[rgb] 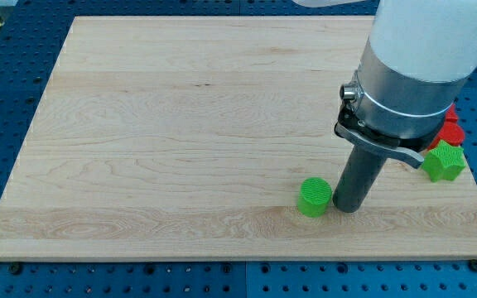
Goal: Locate the arm diagonal bottom left to the green star
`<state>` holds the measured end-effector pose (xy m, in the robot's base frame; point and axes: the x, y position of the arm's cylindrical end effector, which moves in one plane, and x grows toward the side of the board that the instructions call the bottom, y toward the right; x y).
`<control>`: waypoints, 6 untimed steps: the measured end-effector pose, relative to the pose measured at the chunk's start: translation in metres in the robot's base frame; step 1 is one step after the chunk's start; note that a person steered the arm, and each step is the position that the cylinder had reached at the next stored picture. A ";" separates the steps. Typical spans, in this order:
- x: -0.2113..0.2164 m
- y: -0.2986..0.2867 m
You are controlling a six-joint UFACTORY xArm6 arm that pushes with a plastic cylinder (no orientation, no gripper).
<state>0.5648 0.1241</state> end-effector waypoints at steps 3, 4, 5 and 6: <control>0.000 -0.046; -0.001 0.012; -0.001 0.065; 0.006 0.090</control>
